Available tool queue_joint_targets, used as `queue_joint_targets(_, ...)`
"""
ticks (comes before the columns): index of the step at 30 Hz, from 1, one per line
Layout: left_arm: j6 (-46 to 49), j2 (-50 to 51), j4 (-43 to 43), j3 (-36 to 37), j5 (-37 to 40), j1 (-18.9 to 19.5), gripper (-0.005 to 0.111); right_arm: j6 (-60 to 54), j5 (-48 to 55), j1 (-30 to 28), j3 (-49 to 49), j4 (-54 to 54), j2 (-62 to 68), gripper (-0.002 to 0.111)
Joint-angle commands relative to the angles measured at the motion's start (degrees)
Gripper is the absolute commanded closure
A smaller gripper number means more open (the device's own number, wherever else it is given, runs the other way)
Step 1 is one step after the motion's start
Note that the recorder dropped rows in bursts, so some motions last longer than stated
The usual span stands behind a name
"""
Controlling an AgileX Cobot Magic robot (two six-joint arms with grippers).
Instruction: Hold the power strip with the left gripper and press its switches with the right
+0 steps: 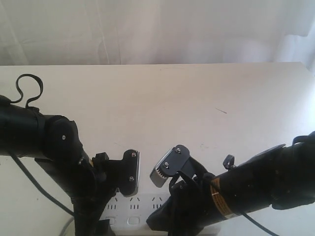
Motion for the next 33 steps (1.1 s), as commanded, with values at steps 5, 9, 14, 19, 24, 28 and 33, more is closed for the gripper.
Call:
queue_joint_targets(5,-0.1,0.9,0.2,0.4,0.9,0.1,0.107,-1.0,1.2,0.0,-0.8,1.2,-1.2,0.108)
queue_joint_targets(9,-0.1,0.9,0.2,0.4,1.2,0.1,0.107,-1.0,4.2,0.0,-0.9,1.2,-2.9,0.108)
queue_joint_targets(14,-0.1,0.9,0.2,0.4,1.2,0.1,0.107,-0.5,4.3,0.0,-0.7,0.8,-2.9,0.108)
queue_joint_targets(19,-0.1,0.9,0.2,0.4,1.2,0.1,0.107,1.4,4.4,0.0,-0.7,-0.7,-2.8,0.108)
queue_joint_targets(24,-0.1,0.9,0.2,0.4,1.0,0.1,0.107,5.7,4.1,0.0,-0.7,-5.0,-2.5,0.108)
queue_joint_targets(28,-0.1,0.9,0.2,0.4,0.9,0.1,0.107,5.7,4.1,0.0,-0.7,-4.9,-1.2,0.108)
queue_joint_targets(33,-0.1,0.9,0.2,0.4,0.9,0.1,0.107,5.6,4.1,0.0,-0.7,-4.8,1.5,0.108)
